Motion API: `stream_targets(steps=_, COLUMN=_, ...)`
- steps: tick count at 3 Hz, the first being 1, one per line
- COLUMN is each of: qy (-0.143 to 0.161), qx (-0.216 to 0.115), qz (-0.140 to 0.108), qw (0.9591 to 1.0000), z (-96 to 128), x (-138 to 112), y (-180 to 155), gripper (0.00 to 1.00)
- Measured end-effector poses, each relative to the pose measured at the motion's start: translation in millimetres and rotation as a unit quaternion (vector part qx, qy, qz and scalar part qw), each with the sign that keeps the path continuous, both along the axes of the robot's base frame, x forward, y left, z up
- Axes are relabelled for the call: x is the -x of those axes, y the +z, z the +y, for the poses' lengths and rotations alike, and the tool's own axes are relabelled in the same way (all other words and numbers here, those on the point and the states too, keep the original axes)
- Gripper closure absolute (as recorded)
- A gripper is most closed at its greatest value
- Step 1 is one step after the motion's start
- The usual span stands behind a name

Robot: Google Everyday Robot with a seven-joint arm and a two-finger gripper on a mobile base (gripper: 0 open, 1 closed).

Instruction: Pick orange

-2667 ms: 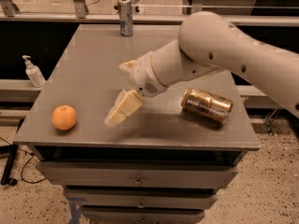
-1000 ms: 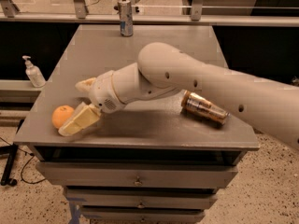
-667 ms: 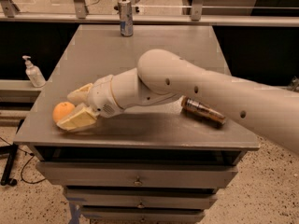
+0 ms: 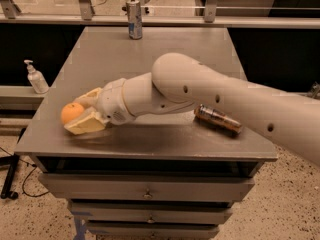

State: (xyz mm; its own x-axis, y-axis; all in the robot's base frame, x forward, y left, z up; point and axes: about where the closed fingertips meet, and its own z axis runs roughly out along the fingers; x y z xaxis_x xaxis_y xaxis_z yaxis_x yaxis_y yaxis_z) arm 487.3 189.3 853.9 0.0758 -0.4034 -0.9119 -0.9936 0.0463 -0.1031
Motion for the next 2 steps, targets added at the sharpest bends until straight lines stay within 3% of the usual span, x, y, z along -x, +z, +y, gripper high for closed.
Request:
stream_targets(steps=1, qy=-0.044, qx=0.018, qz=-0.058, qw=0.9972, z=-48.9, x=-39.6, y=34.8, gripper=1.0)
stream_targets(steps=2, qy=-0.051, qx=0.016, qz=-0.063, qw=0.9966, z=-53.4, x=-46.2, y=40.7, gripper=1.0)
